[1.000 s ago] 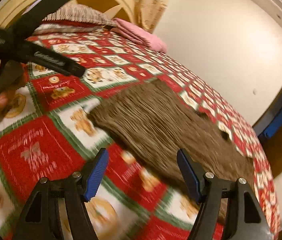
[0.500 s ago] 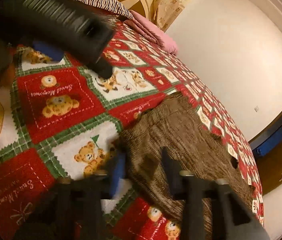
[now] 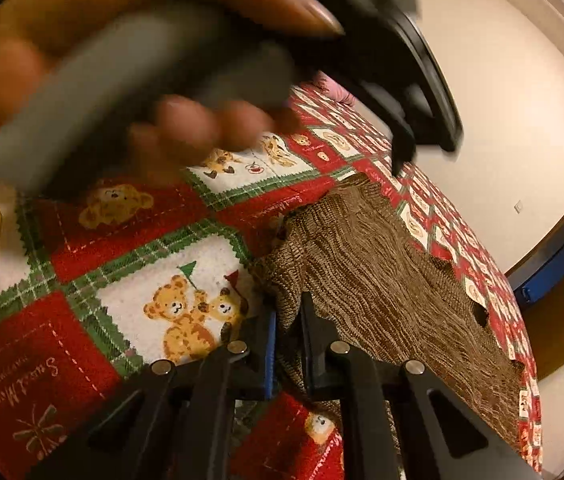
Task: Fold small clothes
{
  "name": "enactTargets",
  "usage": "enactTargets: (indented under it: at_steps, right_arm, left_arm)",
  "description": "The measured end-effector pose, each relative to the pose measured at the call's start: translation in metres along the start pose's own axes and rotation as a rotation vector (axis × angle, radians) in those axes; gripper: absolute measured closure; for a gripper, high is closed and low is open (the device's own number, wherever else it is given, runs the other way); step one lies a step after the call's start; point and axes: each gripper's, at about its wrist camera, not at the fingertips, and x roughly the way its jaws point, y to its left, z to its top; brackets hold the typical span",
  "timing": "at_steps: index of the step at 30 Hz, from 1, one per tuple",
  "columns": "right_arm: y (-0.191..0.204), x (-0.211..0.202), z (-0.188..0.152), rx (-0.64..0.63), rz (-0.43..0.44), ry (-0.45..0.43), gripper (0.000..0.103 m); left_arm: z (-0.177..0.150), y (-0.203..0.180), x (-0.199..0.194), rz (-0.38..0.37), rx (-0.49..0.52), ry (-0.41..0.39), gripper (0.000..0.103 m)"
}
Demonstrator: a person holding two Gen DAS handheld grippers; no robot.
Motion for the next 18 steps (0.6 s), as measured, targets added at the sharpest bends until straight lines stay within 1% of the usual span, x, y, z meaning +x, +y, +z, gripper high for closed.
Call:
enactTargets:
  at_steps: [2,4,5,6,7,8,9,10,11,15,18]
  right_arm:
    - [0.001,0.0,0.0,-0.004,-0.006,-0.001,0.093]
    - [0.002,0.0,0.0,-0.005,-0.007,-0.003,0.093]
    - [0.003,0.0,0.0,-0.004,-0.007,-0.004,0.093]
    - [0.003,0.0,0.0,-0.004,-0.007,-0.004,0.093]
    - [0.004,-0.001,0.0,-0.005,-0.008,-0.004,0.093]
    - [0.004,0.0,0.0,-0.006,-0.009,-0.004,0.093]
    - [0.004,0.0,0.0,-0.006,-0.008,-0.004,0.093]
    - [0.004,0.0,0.0,-0.003,-0.004,-0.005,0.093]
    - [0.003,0.0,0.0,0.002,0.002,-0.006,0.094]
    - [-0.01,-0.002,0.0,0.047,0.051,-0.022,0.094]
    - [-0.028,-0.015,-0.001,0.123,0.114,-0.062,0.095]
  left_arm:
    - [0.005,-0.002,0.02,0.009,0.003,0.046,0.014]
    - [0.006,-0.002,0.036,0.021,-0.004,0.086,0.027]
    - [0.005,-0.002,0.041,0.036,-0.003,0.092,0.028]
    - [0.004,-0.003,0.042,0.045,0.005,0.082,0.031]
    - [0.003,-0.005,0.041,0.044,0.011,0.07,0.044]
    - [0.001,-0.007,0.04,0.023,0.021,0.07,0.057]
    - [0.001,-0.007,0.04,0.015,0.021,0.08,0.072]
    - [0.001,-0.006,0.038,-0.001,0.014,0.08,0.092]
    - [0.002,-0.006,0.037,-0.036,0.001,0.085,0.092]
    - [0.007,-0.009,0.028,-0.016,-0.017,0.083,0.093]
    - [0.014,-0.008,0.015,-0.043,-0.048,0.067,0.094]
